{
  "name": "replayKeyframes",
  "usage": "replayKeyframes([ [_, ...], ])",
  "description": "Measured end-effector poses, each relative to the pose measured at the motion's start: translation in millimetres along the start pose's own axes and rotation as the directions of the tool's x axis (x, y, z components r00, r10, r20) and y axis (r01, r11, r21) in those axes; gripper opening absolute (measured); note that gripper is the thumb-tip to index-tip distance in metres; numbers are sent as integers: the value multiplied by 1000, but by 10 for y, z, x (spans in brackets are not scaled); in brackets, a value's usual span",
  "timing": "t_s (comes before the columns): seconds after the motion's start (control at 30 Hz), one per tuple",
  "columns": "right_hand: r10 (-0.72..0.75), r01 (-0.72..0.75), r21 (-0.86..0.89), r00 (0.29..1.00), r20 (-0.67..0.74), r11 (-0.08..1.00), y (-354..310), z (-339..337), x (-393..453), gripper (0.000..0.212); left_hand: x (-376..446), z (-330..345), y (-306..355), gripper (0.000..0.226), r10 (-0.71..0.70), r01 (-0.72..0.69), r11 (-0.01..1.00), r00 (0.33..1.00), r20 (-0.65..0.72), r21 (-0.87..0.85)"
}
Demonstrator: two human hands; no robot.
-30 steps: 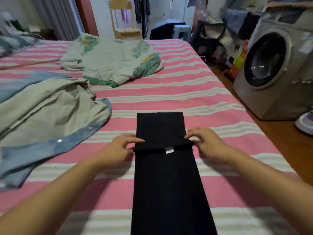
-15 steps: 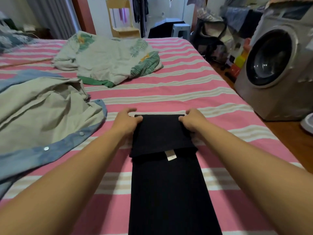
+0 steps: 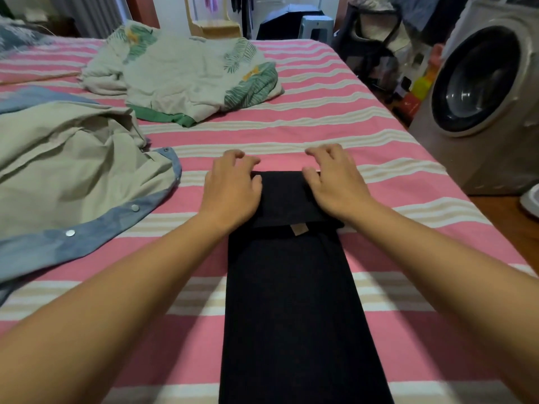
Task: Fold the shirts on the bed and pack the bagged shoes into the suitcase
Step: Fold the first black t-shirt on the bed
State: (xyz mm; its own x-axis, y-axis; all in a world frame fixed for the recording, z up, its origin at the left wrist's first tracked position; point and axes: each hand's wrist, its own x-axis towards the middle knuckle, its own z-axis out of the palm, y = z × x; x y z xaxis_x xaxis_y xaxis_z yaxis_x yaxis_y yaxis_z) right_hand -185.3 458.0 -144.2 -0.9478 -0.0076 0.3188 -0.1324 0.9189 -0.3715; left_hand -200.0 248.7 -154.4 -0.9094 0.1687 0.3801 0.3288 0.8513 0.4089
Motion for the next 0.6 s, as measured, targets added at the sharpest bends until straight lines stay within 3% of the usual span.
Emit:
replayKeyframes([
  [0.07,-229,239,-48,962,149,970,-21,122,-165,63,-131,119,62,52,185,-215,963,965,184,162],
  [0.1,-266,297,-91,930,255,951,-3,233,-274,71,-231,204,46,56,209,-276,937,933,292,214],
  [0.17,-151,250,-188,893,424,950,67,407,-425,70,-386,337,-74,58,148,-276,933,879,453,231],
  [0.23,-79,201,-233,892,446,952,96,485,-408,65,-377,379,-145,58,114,-252,942,861,496,220],
  [0.4,10,191,-380,884,467,905,-124,297,-573,65,-564,209,166,62,-7,-235,889,851,525,393],
  [0.47,-80,308,-395,863,498,866,-222,129,-1044,73,-1078,51,298,66,46,-272,901,833,551,337],
  [0.6,-300,491,-176,738,605,853,-306,-355,-2365,73,-2464,-554,346,76,256,-432,893,717,649,125],
])
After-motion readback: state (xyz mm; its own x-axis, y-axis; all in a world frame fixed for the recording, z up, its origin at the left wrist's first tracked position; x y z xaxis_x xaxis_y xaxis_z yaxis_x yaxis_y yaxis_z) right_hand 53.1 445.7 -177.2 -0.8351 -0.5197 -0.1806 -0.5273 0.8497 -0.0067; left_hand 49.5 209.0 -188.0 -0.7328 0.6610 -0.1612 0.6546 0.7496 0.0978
